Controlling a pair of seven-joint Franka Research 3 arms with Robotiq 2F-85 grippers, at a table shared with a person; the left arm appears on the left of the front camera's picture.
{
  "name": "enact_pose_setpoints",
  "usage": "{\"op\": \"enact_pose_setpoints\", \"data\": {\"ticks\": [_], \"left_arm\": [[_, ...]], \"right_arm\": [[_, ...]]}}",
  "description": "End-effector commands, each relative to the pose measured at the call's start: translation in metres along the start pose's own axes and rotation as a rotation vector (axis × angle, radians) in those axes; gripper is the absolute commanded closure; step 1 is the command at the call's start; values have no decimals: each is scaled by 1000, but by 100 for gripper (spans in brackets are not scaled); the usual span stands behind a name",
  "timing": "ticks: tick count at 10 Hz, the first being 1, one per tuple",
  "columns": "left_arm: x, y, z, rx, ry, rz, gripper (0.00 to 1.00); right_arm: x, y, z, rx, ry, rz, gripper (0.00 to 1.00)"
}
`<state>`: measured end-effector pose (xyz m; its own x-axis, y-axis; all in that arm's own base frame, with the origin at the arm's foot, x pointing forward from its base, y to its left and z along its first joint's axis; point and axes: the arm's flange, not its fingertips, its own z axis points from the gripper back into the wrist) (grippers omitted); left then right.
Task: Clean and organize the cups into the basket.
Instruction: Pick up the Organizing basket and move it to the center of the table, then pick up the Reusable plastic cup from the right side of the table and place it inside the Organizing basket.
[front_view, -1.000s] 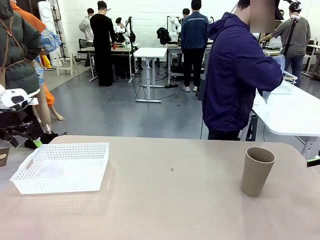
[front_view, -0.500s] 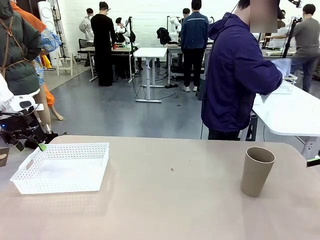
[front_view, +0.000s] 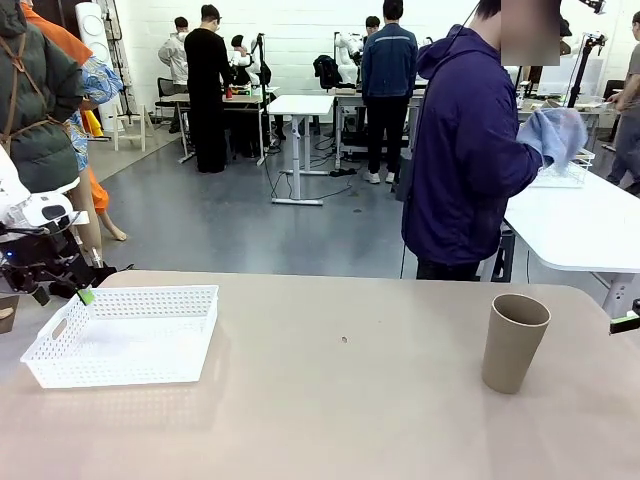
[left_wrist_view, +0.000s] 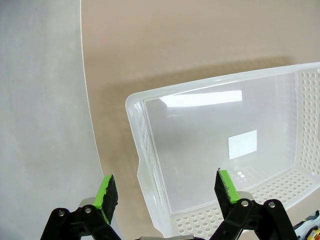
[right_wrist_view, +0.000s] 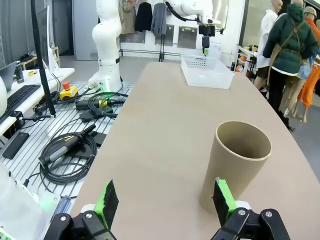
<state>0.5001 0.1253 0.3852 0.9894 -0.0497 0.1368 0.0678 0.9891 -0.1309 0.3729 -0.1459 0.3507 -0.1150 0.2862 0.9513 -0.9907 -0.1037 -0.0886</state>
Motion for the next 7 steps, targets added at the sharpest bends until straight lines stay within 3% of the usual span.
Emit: {"op": "enact_pose_setpoints", "data": {"ticks": [1,7], "left_arm": [[10,3,-5,-4,14,-9,0],[7,0,-8,9,23,-40,0]], "right_arm": [[-4,-7,-3,32,-26,58,0],[-48,-46,-38,95,9,38,0]]}}
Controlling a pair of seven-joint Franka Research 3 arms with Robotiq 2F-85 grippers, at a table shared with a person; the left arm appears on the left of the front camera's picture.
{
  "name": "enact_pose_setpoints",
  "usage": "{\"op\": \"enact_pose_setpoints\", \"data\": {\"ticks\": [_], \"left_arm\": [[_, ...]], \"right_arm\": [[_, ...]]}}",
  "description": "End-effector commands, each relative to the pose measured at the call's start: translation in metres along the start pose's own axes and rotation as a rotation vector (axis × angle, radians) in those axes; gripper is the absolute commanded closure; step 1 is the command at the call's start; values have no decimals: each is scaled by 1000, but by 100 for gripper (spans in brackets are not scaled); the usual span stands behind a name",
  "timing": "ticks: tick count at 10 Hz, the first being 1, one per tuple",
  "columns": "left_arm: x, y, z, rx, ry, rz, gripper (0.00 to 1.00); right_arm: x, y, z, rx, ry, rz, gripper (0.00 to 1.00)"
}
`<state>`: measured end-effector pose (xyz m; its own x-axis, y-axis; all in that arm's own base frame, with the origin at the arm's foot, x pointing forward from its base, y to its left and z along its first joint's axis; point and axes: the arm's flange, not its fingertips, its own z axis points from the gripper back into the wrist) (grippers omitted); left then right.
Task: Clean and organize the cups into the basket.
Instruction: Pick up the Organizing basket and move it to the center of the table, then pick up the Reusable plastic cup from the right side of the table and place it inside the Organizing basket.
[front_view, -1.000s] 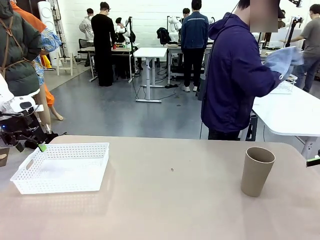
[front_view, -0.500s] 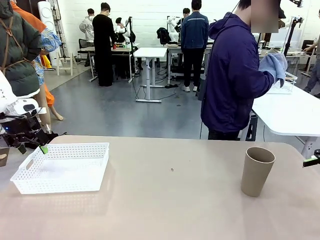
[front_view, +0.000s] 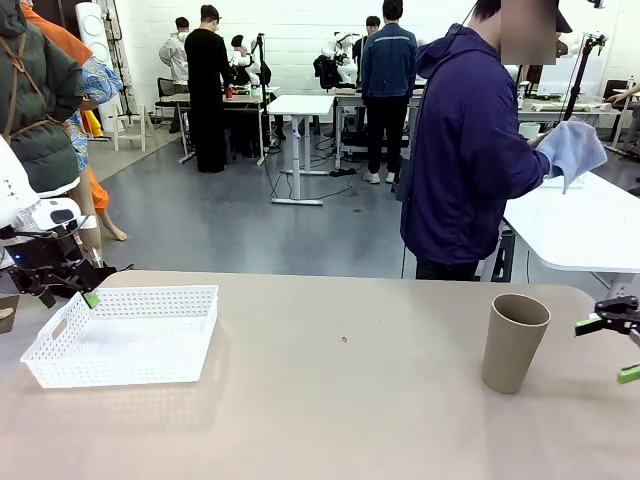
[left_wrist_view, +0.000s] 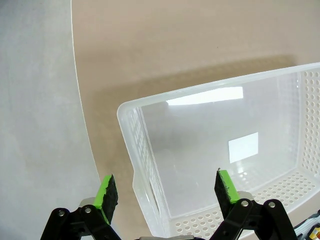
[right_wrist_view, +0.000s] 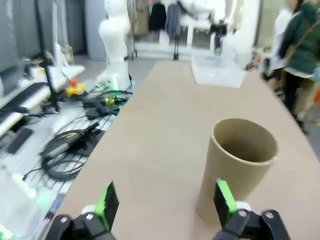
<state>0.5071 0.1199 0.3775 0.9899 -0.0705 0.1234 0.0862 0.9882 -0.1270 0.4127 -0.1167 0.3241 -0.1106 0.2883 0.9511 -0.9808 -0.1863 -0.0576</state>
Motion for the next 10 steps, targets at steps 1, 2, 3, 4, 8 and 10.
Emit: {"op": "enact_pose_setpoints", "data": {"ticks": [1,2,3,4,8,10], "left_arm": [[0,4,1,5,6,-24,0],[-1,4,0,4,7,-28,0],[-1,4,-1,2,8,-30,0],[-1,4,0,0,8,-32,0],[-6,4,3,-11,-2,-28,0],[0,0,0,0,1,-9,0]], "right_arm": [[-36,-12,-14,17,25,34,0],[-44,-16,-25,27,39,34,0],[-50,-19,-33,29,50,30,0],[-56,-22,-39,25,59,24,0],[-58,-27,-39,-80,58,-45,0],[-43,-31,-42,38,71,-39,0]]}}
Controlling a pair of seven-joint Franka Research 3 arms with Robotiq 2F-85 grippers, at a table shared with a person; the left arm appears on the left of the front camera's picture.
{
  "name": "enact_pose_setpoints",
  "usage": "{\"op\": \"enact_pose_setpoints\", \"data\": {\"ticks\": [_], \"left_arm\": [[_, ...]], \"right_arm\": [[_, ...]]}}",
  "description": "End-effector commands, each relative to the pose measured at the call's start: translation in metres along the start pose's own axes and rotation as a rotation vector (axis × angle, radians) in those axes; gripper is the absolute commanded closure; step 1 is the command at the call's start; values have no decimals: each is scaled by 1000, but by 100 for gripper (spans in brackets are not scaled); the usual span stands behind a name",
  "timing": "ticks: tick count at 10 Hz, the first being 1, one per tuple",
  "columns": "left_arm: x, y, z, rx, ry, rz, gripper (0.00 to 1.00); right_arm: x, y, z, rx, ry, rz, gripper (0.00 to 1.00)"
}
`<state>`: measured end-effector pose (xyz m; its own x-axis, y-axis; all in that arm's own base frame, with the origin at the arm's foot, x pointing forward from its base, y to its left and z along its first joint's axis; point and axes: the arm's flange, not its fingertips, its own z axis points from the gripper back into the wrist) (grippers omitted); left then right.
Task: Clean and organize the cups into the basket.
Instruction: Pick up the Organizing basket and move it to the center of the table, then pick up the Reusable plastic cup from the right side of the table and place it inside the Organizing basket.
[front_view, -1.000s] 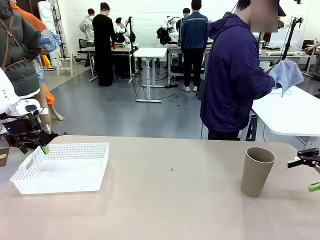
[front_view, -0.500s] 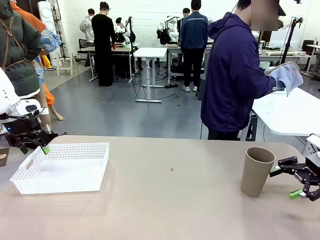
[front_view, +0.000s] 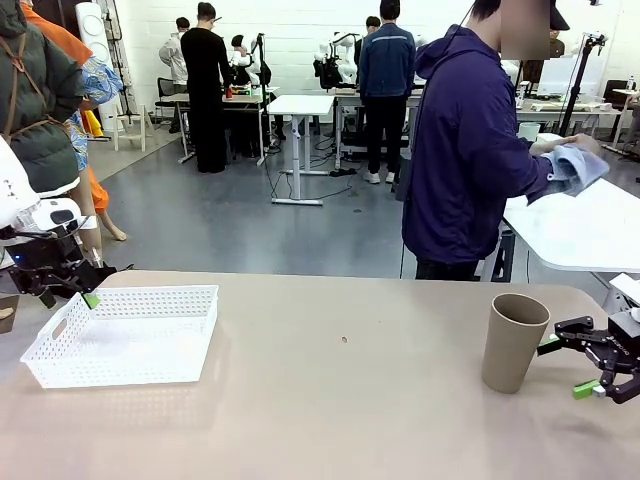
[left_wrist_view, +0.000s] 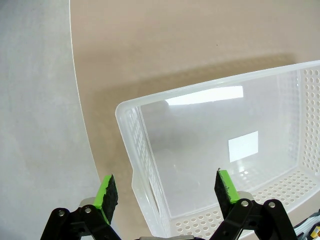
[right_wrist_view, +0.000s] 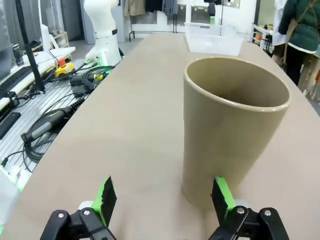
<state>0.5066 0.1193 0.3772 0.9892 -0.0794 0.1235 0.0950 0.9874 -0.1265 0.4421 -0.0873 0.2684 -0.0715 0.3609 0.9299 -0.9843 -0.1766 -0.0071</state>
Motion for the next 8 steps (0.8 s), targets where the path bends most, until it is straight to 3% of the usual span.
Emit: {"op": "enact_pose_setpoints", "data": {"ticks": [1,5,8], "left_arm": [[0,0,0,0,0,0,0],[1,-2,0,0,0,-3,0],[0,-1,-4,11,-13,-28,0]], "right_arm": [[5,0,-2,30,3,14,0],[-2,-6,-9,32,1,-6,0],[-7,-23,-10,-113,-5,-27,0]]}}
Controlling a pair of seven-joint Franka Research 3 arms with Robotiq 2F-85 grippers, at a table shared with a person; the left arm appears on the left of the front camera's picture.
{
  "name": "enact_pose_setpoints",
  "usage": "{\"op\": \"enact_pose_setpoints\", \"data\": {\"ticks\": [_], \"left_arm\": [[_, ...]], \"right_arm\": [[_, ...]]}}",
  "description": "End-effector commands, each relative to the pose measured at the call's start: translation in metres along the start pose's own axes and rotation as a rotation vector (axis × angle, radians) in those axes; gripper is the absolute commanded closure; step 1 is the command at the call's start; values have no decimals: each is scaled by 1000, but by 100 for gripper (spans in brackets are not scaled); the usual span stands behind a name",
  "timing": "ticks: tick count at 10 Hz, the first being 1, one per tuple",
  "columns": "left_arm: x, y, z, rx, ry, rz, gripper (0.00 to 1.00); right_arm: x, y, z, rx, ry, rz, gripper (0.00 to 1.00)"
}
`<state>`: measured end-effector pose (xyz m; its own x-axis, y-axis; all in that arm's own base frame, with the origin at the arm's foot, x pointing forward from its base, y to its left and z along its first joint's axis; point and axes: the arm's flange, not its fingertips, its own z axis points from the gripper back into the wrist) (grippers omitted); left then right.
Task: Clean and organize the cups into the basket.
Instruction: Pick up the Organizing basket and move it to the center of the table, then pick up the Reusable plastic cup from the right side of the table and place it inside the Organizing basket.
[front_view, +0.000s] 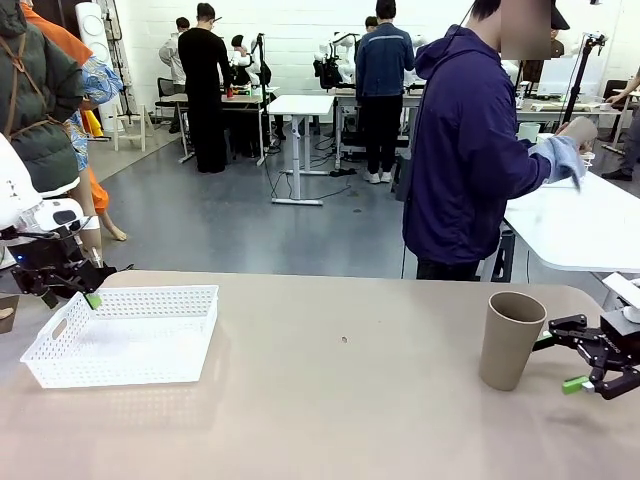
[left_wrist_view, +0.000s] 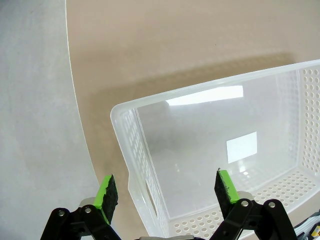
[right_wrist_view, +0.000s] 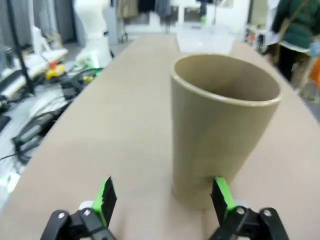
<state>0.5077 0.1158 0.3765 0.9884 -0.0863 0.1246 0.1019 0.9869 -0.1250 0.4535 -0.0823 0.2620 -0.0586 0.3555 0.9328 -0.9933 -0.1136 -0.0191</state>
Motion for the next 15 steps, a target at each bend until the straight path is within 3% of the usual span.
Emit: {"op": "enact_pose_setpoints", "data": {"ticks": [1,5,15], "left_arm": [[-1,3,-2,11,-18,-28,0],[-1,3,-6,22,-18,-54,0],[7,11,-30,42,30,-3,0]], "right_arm": [[-4,-15,-9,-64,11,-28,0],[-10,-34,-28,-83,21,-52,0],[0,-49,-66,-5,-84,-10,0]]}}
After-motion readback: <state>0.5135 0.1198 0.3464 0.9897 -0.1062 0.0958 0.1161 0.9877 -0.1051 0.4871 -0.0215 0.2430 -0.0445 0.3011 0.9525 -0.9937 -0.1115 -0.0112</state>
